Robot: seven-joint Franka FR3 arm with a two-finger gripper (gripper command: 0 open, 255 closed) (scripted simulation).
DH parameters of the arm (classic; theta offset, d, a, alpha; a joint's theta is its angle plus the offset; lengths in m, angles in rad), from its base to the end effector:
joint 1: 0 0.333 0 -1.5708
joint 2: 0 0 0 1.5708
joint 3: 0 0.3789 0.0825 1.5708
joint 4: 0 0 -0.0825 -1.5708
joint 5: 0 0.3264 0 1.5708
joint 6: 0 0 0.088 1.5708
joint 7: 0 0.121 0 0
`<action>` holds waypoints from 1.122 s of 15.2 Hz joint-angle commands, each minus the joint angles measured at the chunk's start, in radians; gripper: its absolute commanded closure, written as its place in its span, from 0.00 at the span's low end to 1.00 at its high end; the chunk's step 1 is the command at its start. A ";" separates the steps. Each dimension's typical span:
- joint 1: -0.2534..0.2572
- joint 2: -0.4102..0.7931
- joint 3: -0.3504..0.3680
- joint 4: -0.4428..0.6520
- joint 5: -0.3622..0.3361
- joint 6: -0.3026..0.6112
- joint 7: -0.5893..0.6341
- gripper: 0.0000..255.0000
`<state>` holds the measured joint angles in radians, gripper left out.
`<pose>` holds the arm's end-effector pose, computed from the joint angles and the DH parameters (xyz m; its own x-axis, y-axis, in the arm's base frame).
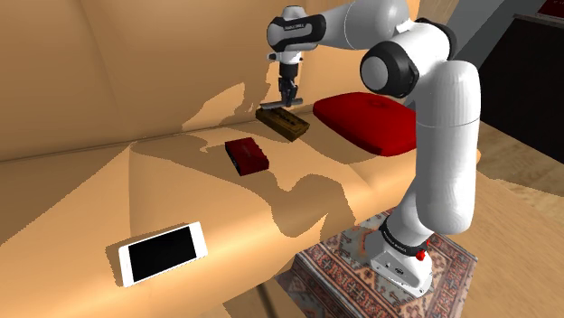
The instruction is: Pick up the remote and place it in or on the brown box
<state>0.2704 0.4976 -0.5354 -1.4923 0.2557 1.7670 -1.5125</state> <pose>0.6365 -0.0753 0.4631 0.3491 0.9370 -0.0146 0.9257 -0.3472 -0.1499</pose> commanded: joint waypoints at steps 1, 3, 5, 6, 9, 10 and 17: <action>0.000 0.008 0.002 -0.018 0.005 0.025 -0.004 1.00; 0.000 0.015 0.005 -0.034 0.009 0.048 -0.007 1.00; 0.000 0.021 0.007 -0.045 0.012 0.063 -0.009 1.00; 0.000 0.021 0.007 -0.044 0.012 0.063 -0.009 1.00; 0.000 0.021 0.007 -0.044 0.012 0.063 -0.009 1.00; 0.000 0.021 0.007 -0.044 0.012 0.063 -0.009 1.00; 0.000 0.021 0.007 -0.044 0.012 0.063 -0.009 0.00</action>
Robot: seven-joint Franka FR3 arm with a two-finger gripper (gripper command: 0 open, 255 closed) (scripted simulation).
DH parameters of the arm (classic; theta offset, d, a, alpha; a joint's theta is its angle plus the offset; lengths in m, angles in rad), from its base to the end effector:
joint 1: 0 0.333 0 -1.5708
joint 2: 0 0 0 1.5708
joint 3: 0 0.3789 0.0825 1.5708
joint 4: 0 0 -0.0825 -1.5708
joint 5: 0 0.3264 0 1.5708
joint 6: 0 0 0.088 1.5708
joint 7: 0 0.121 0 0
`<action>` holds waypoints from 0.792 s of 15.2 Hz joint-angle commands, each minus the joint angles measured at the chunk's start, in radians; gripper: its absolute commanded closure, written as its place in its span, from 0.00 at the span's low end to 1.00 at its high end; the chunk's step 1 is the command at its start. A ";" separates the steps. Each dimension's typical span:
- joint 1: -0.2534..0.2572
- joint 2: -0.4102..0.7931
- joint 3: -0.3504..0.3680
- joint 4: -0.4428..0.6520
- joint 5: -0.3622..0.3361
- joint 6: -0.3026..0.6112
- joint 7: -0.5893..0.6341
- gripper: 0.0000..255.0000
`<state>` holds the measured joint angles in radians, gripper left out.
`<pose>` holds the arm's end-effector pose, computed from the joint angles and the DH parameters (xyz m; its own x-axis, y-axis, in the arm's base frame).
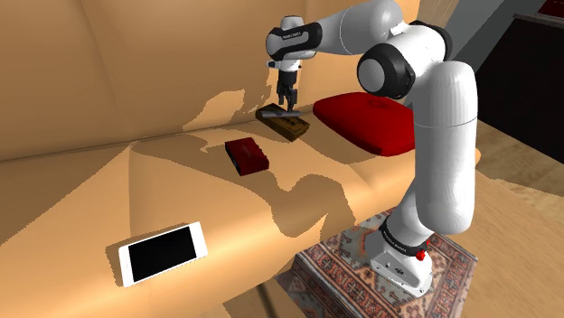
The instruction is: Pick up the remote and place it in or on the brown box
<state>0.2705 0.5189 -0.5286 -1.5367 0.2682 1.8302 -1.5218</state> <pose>0.6391 -0.0751 0.4366 0.3490 0.9370 -0.0146 0.9258 -0.3472 -0.1493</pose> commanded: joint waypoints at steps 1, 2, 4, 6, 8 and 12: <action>0.000 0.000 0.000 0.000 0.000 0.000 0.000 0.00; -0.003 -0.003 -0.002 0.030 -0.004 -0.032 0.003 0.00; -0.013 -0.005 -0.005 0.096 -0.008 -0.098 0.009 0.00; -0.017 -0.004 -0.006 0.124 -0.009 -0.125 0.011 0.00; -0.017 -0.004 -0.007 0.124 -0.009 -0.125 0.011 0.00; -0.017 -0.004 -0.007 0.124 -0.009 -0.125 0.011 0.00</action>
<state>0.2535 0.5153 -0.5352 -1.4126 0.2591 1.7057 -1.5109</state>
